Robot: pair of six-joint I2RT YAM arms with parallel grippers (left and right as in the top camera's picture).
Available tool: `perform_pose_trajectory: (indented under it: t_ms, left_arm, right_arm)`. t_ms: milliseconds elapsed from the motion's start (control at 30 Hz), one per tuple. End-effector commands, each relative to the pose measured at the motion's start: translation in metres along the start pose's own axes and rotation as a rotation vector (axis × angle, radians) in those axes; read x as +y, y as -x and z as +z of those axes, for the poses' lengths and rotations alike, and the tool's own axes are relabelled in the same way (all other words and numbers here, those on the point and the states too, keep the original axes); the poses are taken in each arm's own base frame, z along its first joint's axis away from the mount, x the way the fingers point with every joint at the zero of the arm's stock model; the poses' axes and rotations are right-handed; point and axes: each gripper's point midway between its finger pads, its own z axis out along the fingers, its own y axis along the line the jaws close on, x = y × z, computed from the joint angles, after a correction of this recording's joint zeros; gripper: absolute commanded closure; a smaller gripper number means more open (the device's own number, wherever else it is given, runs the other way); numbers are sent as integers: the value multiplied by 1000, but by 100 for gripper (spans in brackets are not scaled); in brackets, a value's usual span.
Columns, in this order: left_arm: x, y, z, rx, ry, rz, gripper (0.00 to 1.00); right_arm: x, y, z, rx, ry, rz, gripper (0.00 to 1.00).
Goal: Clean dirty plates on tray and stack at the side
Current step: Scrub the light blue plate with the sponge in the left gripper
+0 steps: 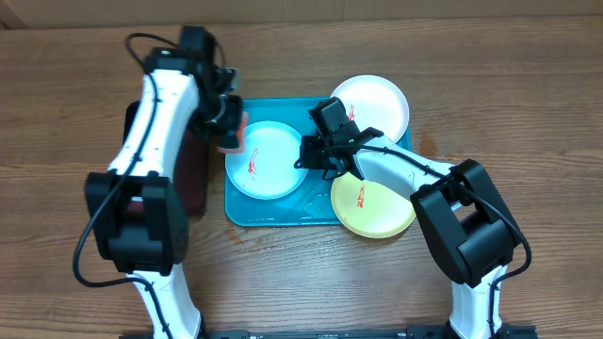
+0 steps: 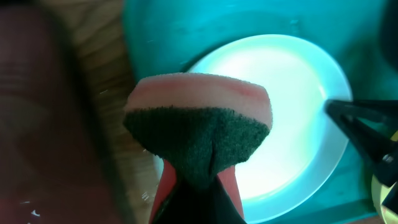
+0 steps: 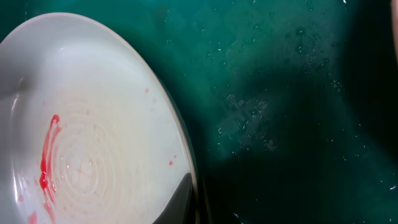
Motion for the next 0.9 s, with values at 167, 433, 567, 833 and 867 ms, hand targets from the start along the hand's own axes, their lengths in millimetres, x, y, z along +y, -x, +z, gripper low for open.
perform_pose_trajectory:
  t_ms: [167,433,567,833,867]
  left_arm:
    - [-5,-18,43,34,62,-24,96]
    - [-8,-39,66,77,66,-89,95]
    - [-15,-44,70,91,65,-97,96]
    - [-32,-47,87,72,63,-118,96]
    - [-34,-47,89,67,62,-127,96]
  right_arm:
    - [6,4,0,-2,17,-3,96]
    - [7,5,0,-5,19,-4,96]
    - [7,5,0,-5,20,-4,96]
    - [6,4,0,-1,17,-3,96]
    - [6,4,0,-1,17,-3,96]
